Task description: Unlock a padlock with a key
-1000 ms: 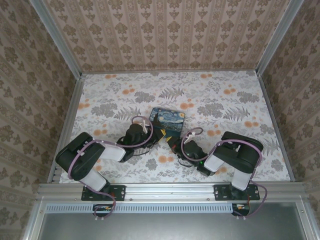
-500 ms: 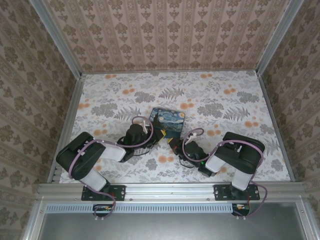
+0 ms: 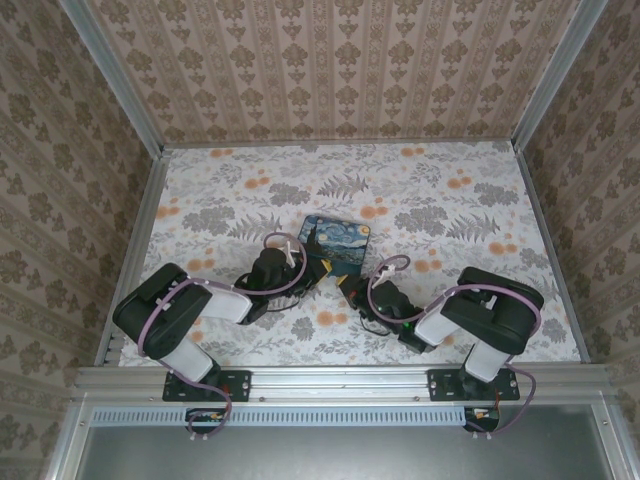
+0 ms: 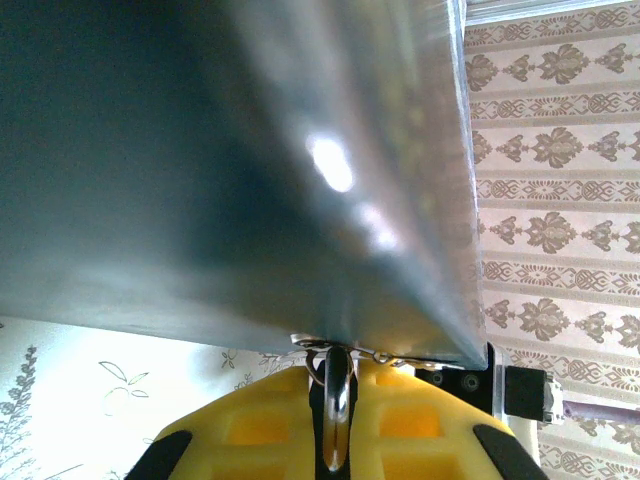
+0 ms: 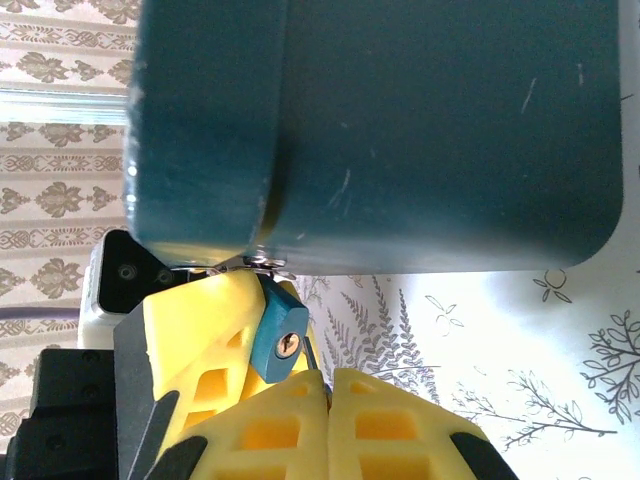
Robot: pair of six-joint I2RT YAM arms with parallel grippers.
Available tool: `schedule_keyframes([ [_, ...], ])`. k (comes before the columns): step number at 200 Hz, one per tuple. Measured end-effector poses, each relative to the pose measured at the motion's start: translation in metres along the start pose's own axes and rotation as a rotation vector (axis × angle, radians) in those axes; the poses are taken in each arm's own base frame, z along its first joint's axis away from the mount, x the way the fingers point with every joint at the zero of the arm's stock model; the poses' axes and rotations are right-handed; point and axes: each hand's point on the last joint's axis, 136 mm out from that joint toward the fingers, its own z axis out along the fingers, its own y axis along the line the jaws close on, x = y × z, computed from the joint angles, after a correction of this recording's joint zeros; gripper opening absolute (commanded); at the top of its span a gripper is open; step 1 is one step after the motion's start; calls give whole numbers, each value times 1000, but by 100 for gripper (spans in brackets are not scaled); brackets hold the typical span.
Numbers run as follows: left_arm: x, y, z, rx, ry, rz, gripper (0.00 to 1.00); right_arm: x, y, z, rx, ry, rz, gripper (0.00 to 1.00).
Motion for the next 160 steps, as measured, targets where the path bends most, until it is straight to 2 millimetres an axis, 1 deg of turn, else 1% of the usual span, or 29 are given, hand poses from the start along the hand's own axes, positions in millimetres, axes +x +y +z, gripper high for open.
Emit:
schedule_keyframes([
  [37,-1,0,0,-1,-5,0,0,-1,5,4,1,4,-2,0],
  [123,-5,0,0,-3,-27,1,0,-1,6,8,10,6,-13,0],
  [160,-5,4,4,-2,-28,-2,0,0,5,9,17,14,-15,0],
])
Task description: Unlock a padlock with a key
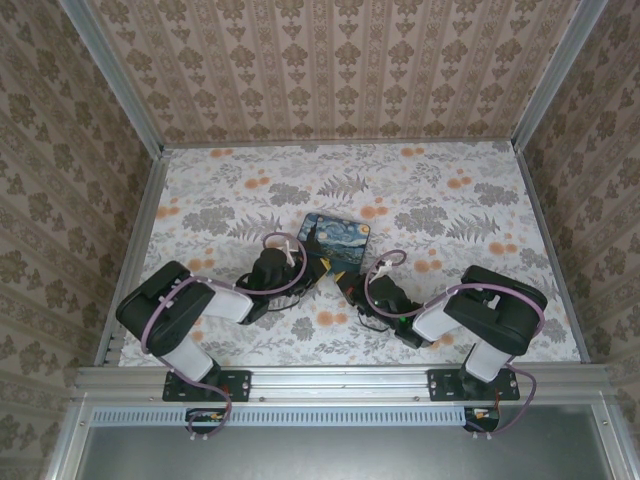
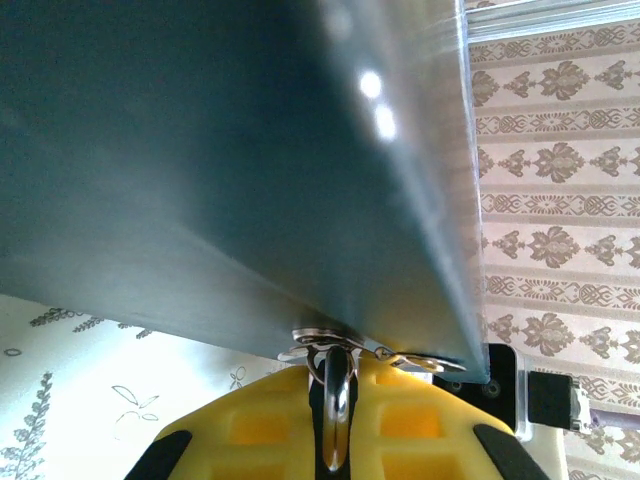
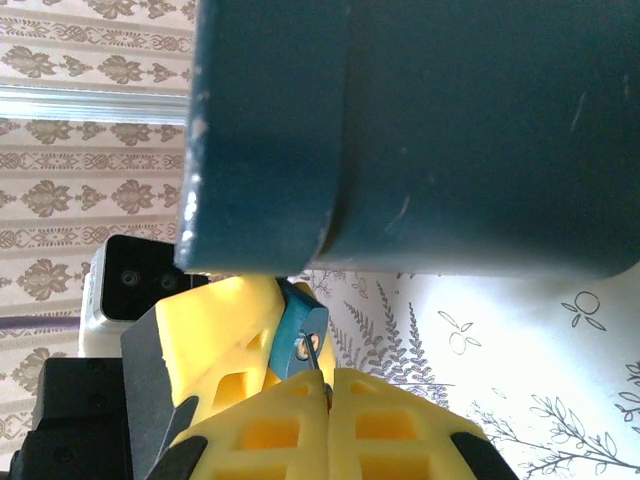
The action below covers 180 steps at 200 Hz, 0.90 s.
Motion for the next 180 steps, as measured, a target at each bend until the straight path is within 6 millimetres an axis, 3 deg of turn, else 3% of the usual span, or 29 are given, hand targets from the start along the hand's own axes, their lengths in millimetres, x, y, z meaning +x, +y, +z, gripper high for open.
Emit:
schedule_keyframes([
  [76,2,4,5,2,-1,-18,0,1,-8,3,17,5,-2,0],
  [180,-2,-9,4,60,-58,-59,0,-6,5,1,-51,-16,0,0],
])
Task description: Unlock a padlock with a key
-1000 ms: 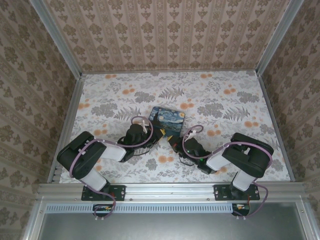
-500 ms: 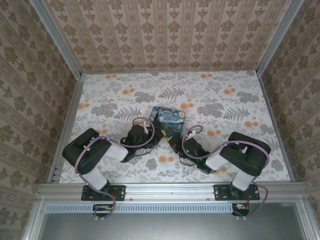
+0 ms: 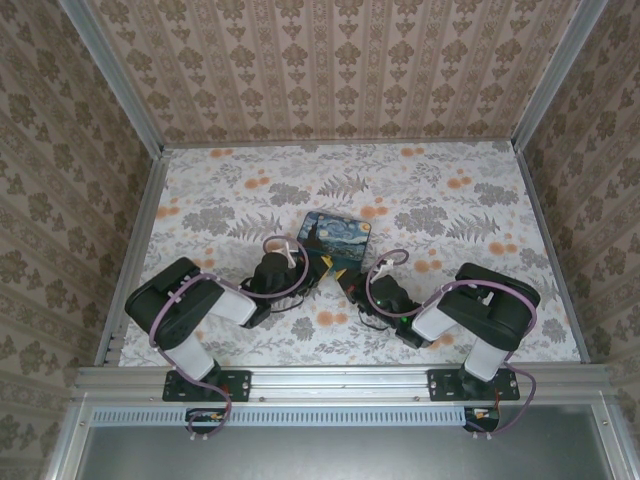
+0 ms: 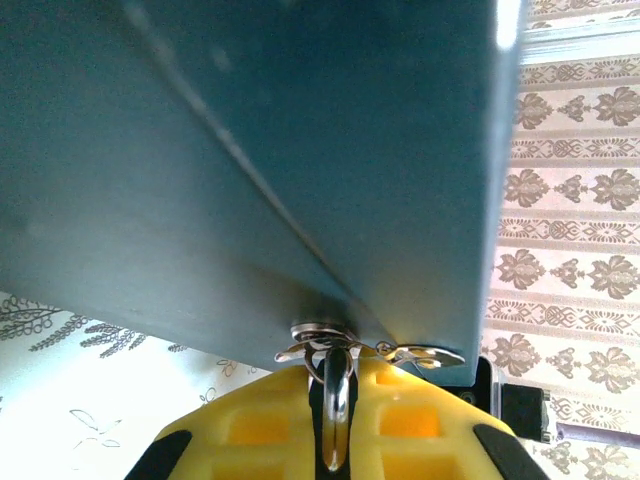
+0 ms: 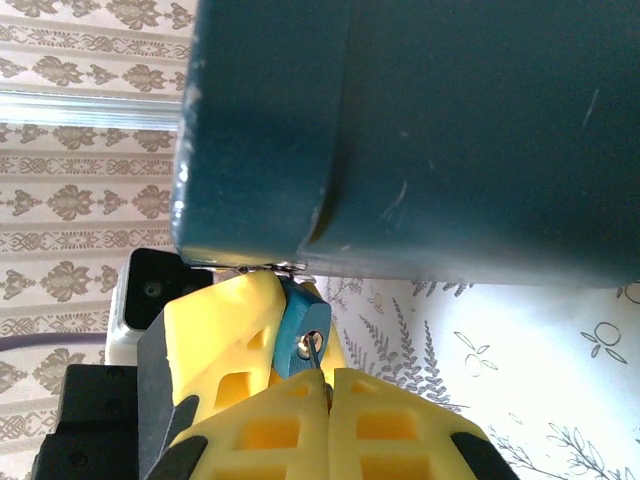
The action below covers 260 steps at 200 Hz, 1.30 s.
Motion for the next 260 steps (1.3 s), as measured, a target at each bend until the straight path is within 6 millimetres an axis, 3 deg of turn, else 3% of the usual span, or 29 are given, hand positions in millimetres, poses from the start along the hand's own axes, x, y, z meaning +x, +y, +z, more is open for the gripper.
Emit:
schedule_keyframes([
  [108,2,-24,6,121,-76,-67,0,-23,17,-9,-62,1,-2,0],
  [260,-8,-24,9,113,-164,-90,0,-30,19,3,-93,152,-89,0],
])
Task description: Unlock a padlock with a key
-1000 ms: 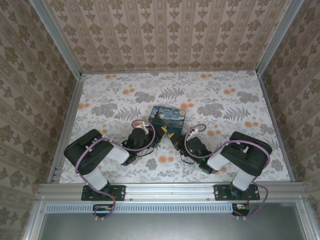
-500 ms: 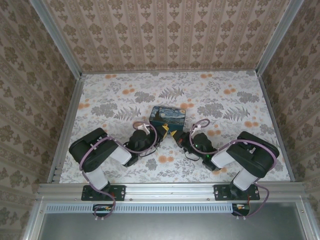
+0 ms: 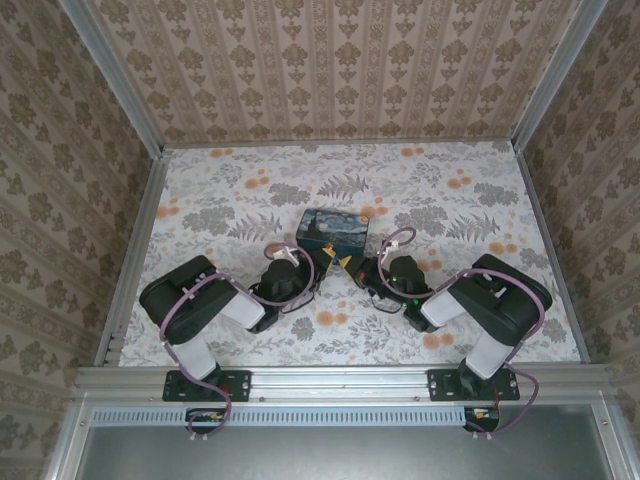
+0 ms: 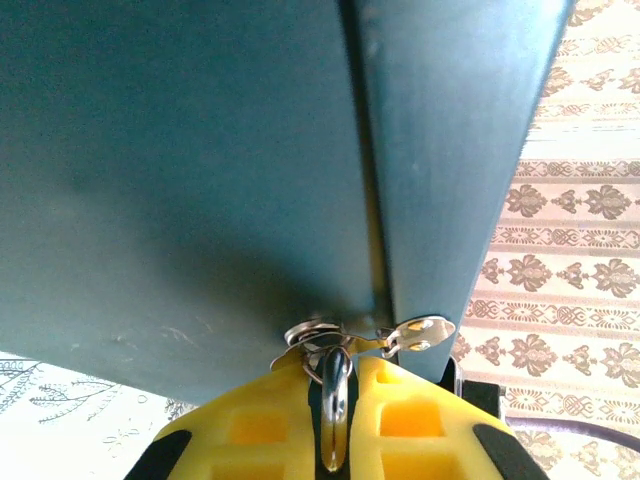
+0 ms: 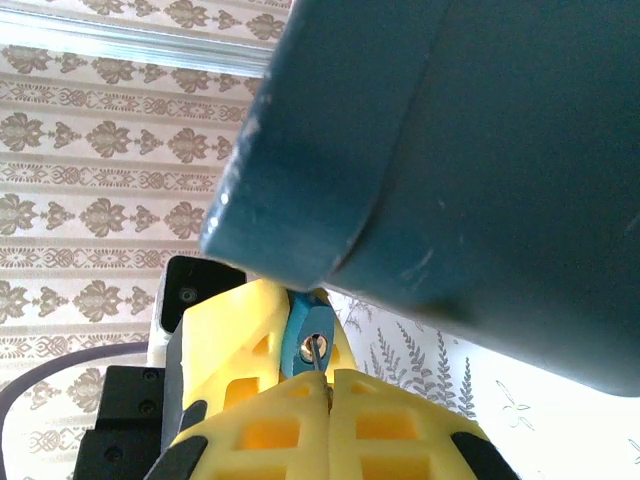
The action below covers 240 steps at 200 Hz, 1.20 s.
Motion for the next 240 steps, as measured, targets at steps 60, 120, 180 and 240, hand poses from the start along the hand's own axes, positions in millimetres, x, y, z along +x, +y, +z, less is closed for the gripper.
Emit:
schedule_keyframes([
  [60,2,0,0,0,-9,3,0,0,0,-1,-6,29,1,0],
  [120,6,2,0,-10,0,-7,0,2,-5,-4,0,81,-31,0],
  [180,9,10,-1,-39,9,-19,0,7,-10,-4,86,147,-161,0],
  [240,12,10,-1,-40,19,-19,0,7,-12,-5,109,156,-187,0],
])
